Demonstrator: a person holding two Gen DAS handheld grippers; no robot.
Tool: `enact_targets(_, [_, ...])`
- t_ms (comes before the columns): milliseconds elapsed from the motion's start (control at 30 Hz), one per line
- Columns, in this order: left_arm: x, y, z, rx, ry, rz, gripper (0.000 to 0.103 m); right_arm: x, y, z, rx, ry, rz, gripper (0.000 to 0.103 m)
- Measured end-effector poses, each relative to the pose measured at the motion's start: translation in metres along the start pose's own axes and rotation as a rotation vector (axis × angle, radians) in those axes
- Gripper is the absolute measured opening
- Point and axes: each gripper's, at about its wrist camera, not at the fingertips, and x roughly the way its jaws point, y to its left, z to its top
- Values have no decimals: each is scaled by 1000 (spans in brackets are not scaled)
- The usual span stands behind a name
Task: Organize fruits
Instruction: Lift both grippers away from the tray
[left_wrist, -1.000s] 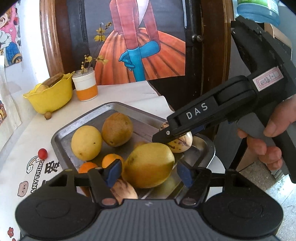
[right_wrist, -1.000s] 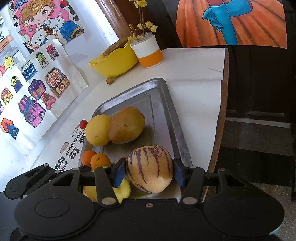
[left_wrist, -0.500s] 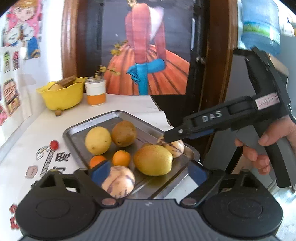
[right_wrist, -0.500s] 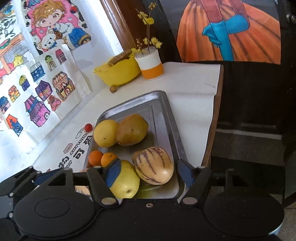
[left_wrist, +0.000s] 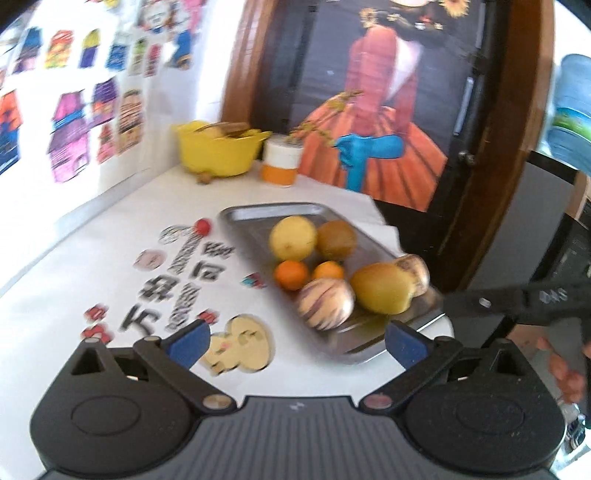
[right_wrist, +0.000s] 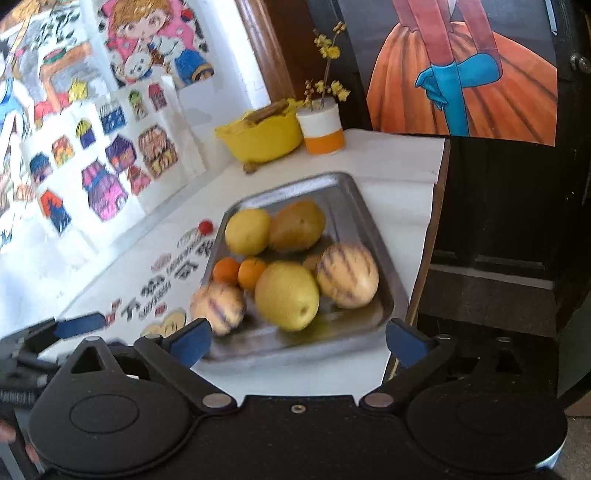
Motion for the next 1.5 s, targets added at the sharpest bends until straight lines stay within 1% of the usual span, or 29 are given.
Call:
enact_targets(200, [-9, 18, -16, -50, 27, 56, 103, -5, 19, -19, -3, 82, -4, 102])
enact_targets(400, [-21, 32, -26, -87, 32, 87, 103, -5, 46, -31, -35, 146, 15, 102])
enact_targets(667, [-38, 51, -33, -118, 17, 127, 103, -5, 83, -33, -95, 159, 47, 102])
enact_targets(967, [-48, 76, -24, -150, -8, 173, 103, 0, 122, -19, -181, 154, 92, 102])
enact_targets(1133, [-46, 88, -7, -130, -25, 197, 103, 5, 143, 0, -222, 145, 126, 102])
enact_targets(1267, [-40, 96, 10, -103, -42, 211, 103, 9, 155, 23, -246, 127, 146, 102])
enact_targets(1367, [-32, 100, 23, -69, -62, 218, 103, 14, 162, 49, -257, 108, 146, 102])
enact_targets(1500, [-14, 105, 41, -32, -68, 218, 103, 27, 167, 84, -265, 91, 128, 102])
